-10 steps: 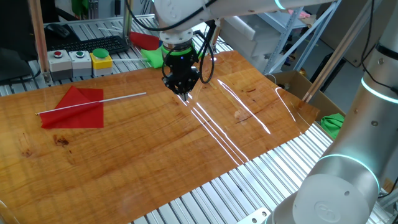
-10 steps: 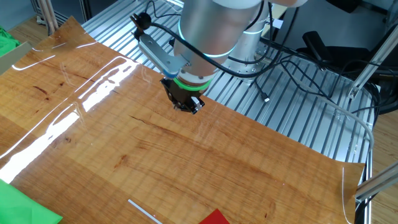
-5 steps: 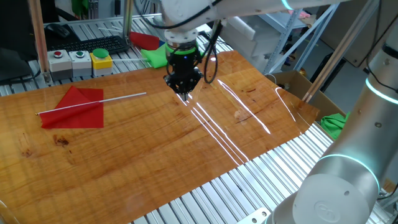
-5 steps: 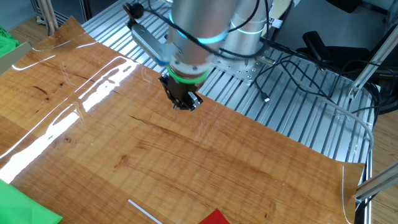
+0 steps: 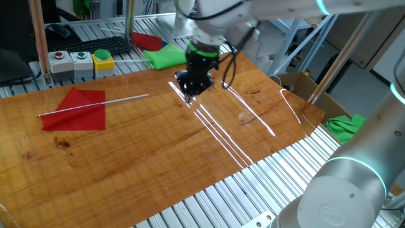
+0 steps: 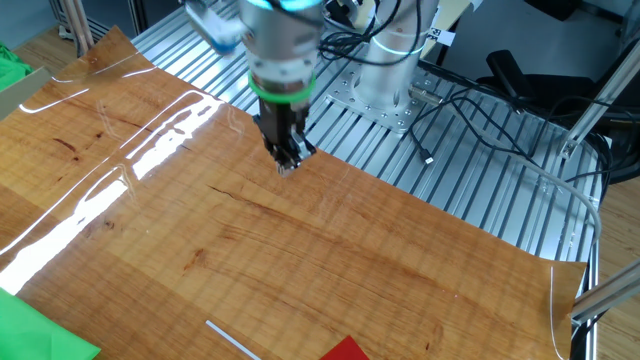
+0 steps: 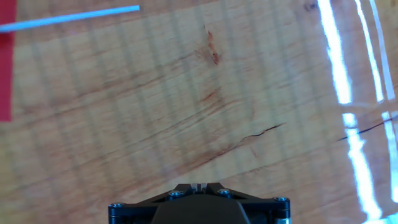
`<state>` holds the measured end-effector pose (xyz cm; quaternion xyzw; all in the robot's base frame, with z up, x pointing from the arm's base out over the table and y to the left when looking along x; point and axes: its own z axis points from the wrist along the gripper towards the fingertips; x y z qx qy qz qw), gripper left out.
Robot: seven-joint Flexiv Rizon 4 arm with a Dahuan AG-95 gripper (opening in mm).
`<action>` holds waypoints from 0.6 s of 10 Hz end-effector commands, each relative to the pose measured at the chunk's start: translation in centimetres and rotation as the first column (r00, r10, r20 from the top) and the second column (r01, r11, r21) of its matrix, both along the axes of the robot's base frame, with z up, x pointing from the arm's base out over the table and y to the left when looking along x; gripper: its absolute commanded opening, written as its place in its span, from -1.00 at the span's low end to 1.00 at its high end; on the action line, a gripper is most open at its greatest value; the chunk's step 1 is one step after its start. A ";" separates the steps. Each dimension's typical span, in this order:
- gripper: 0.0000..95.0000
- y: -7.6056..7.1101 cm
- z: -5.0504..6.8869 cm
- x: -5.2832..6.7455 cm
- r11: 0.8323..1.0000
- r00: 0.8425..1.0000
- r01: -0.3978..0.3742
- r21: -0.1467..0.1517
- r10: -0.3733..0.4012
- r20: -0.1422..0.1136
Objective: Wave the flag
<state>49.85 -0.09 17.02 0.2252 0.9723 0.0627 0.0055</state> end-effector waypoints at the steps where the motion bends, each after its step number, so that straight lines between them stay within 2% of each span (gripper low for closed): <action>1: -1.00 0.1 0.0 0.1 0.999 0.998 0.044 0.021 -0.045 0.053; 4: -1.00 0.1 0.0 0.1 1.000 1.000 0.007 -0.027 -0.007 0.013; 6: -1.00 0.1 0.0 0.1 0.999 1.000 -0.008 -0.031 0.008 0.002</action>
